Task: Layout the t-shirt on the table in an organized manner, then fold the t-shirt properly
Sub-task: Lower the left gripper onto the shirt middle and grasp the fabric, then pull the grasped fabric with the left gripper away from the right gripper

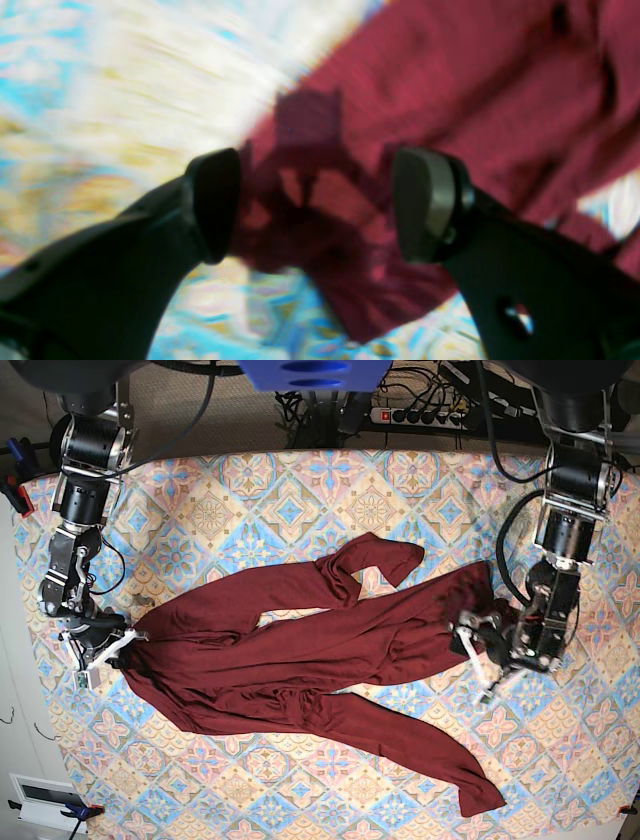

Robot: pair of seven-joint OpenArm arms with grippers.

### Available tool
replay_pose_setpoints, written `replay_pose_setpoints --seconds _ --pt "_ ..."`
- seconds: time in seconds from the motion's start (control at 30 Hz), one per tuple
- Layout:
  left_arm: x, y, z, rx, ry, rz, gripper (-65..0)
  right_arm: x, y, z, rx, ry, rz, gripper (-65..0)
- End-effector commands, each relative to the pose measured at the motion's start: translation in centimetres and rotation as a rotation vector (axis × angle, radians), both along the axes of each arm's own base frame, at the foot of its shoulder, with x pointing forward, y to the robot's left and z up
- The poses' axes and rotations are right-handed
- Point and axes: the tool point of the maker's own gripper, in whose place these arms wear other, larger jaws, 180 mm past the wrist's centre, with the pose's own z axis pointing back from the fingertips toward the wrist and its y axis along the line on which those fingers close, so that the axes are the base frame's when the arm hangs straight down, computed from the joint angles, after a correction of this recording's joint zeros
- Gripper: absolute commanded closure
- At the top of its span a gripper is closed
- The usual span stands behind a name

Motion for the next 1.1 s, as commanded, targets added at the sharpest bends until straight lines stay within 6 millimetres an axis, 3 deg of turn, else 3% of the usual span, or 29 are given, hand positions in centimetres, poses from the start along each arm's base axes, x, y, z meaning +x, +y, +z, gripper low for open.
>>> replay_pose_setpoints --seconds 0.0,0.1,0.2,0.3,0.4,0.6,0.7,0.8,0.9,0.97,1.07 --pt "1.4 0.8 1.6 0.013 -0.059 0.005 -46.4 1.3 -1.0 2.5 -0.013 -0.071 -0.007 0.0" --pt "-0.1 0.6 -0.1 0.024 -0.019 -0.004 -44.7 1.3 -1.0 2.5 -0.013 -0.071 -0.007 0.0" --pt "-0.3 0.1 -0.7 0.054 -0.015 -0.030 -37.7 1.3 -1.0 2.6 -0.014 -0.073 -0.006 0.0" --pt "-0.5 1.0 -1.8 0.150 -0.063 -0.073 -22.1 1.2 -0.9 2.5 -0.014 -0.071 -0.006 0.0" --pt "-0.2 2.5 -2.2 0.258 -0.128 -0.108 -2.1 1.2 -0.9 2.5 -0.014 -0.071 -0.006 0.0" --pt "0.9 5.2 -2.5 0.372 -0.188 -0.116 0.0 1.2 -0.9 2.5 -0.012 -0.070 -0.003 0.0" --pt "3.1 8.6 0.0 0.347 -0.253 0.022 0.0 1.4 -0.5 3.4 -0.024 -0.098 0.011 0.0" --pt "5.5 10.9 2.9 0.282 -0.344 0.161 0.0 0.2 -0.3 2.8 -0.042 -0.074 0.024 0.0" --pt "7.1 13.3 6.4 0.218 -0.440 0.284 0.0 0.5 0.2 4.0 -0.065 -0.093 0.044 0.0" --pt "8.5 13.6 9.3 0.133 -0.514 0.363 0.0 0.9 1.0 5.3 -0.075 -0.129 0.062 -0.1" --pt "8.8 13.8 12.5 0.049 -0.568 0.422 0.0 1.2 2.0 7.0 -0.098 -0.157 0.083 -0.7"
